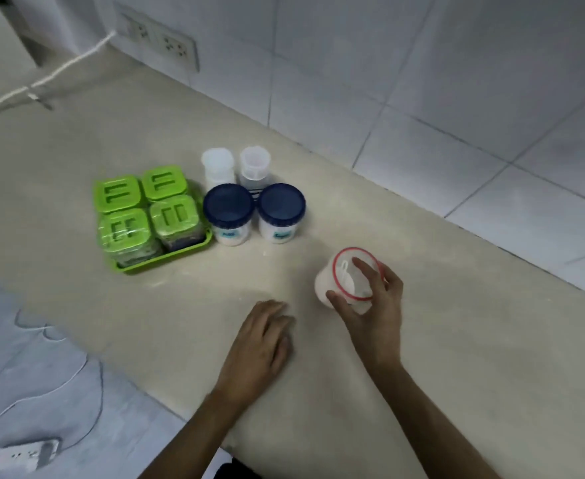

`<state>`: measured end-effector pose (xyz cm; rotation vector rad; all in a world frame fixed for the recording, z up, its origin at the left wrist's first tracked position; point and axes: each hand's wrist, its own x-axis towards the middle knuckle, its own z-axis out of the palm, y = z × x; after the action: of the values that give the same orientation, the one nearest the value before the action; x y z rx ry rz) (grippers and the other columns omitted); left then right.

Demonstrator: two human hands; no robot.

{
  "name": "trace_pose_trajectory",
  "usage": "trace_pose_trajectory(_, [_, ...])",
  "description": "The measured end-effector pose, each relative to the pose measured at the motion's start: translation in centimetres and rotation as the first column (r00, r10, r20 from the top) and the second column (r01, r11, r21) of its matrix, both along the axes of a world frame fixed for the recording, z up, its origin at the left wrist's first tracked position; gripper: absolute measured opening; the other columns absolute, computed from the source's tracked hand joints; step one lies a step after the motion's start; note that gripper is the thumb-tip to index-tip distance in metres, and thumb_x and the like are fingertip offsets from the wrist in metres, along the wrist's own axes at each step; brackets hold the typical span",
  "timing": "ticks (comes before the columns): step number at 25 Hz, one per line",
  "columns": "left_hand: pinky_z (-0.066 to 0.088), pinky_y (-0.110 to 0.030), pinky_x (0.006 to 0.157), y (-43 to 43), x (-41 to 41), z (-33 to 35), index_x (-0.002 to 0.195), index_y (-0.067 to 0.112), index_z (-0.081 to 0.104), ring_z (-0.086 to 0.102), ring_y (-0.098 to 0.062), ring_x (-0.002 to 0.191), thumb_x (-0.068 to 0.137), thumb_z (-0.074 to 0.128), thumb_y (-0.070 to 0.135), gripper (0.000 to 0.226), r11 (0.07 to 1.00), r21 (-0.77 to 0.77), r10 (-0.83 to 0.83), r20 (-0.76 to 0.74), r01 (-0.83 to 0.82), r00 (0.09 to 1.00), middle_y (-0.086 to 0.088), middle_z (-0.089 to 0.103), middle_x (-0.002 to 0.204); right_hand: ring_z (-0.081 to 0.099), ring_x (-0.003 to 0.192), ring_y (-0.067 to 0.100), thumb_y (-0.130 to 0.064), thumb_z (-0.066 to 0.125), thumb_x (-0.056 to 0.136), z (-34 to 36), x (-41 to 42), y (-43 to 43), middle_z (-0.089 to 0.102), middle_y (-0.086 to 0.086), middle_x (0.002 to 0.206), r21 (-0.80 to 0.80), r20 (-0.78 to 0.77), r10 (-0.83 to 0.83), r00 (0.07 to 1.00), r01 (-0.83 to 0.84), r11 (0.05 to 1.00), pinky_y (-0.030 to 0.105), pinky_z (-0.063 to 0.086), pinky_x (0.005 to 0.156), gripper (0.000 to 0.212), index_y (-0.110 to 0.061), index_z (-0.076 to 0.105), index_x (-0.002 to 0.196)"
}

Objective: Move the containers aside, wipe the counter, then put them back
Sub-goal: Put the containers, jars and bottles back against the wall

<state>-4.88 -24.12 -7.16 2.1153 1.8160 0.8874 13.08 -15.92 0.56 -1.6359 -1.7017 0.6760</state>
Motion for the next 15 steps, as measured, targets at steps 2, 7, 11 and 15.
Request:
trace_pose_trajectory(2, [0.031, -0.033, 0.112, 2.3, 5.0, 0.0, 0.113, 0.007, 0.063, 0.050, -0.027, 0.120, 0.089, 0.054, 0.019, 0.028, 0.992, 0.027, -0.126, -0.017, 0.126, 0.992, -0.011, 0.060, 0.124, 0.046, 0.121, 0.019, -0.033, 0.082, 0.068, -0.1, 6.4, 0.2, 0.039, 0.003, 0.134, -0.005, 0.032, -0.114, 0.993, 0.114, 0.993, 0.038, 0.044, 0.103, 0.061, -0.035, 0.056, 0.123])
trace_pose_trajectory(7, [0.035, -0.039, 0.106, 7.5, 17.3, -1.4, 0.108, 0.006, 0.063, 0.054, -0.031, 0.112, 0.082, 0.054, 0.019, 0.031, 0.944, 0.025, -0.322, -0.145, 0.329, 0.935, -0.016, 0.063, 0.113, 0.046, 0.122, 0.029, -0.031, 0.081, 0.069, -1.1, 21.7, 3.1, 0.041, 0.011, 0.133, -0.033, 0.109, -0.398, 0.911, 0.403, 0.915, 0.035, 0.040, 0.104, 0.058, -0.028, 0.055, 0.121])
trace_pose_trajectory(11, [0.030, -0.047, 0.110, 9.4, 19.8, -2.0, 0.112, 0.004, 0.062, 0.047, -0.034, 0.122, 0.087, 0.050, 0.023, 0.035, 0.925, 0.014, -0.359, -0.299, 0.380, 0.884, -0.020, 0.060, 0.123, 0.044, 0.122, 0.032, -0.034, 0.078, 0.071, -1.0, 28.4, 9.0, 0.040, 0.014, 0.136, -0.015, 0.128, -0.455, 0.881, 0.461, 0.887, 0.034, 0.038, 0.101, 0.060, -0.024, 0.052, 0.124])
trace_pose_trajectory(15, [0.029, -0.049, 0.111, 9.3, 19.7, -1.7, 0.113, 0.000, 0.062, 0.045, -0.036, 0.126, 0.089, 0.048, 0.026, 0.038, 0.938, 0.025, -0.322, -0.306, 0.346, 0.896, -0.022, 0.056, 0.128, 0.048, 0.118, 0.035, -0.036, 0.076, 0.071, -1.9, 33.3, 12.6, 0.038, 0.014, 0.134, -0.019, 0.030, -0.572, 0.820, 0.573, 0.820, 0.041, 0.042, 0.101, 0.062, -0.025, 0.048, 0.126])
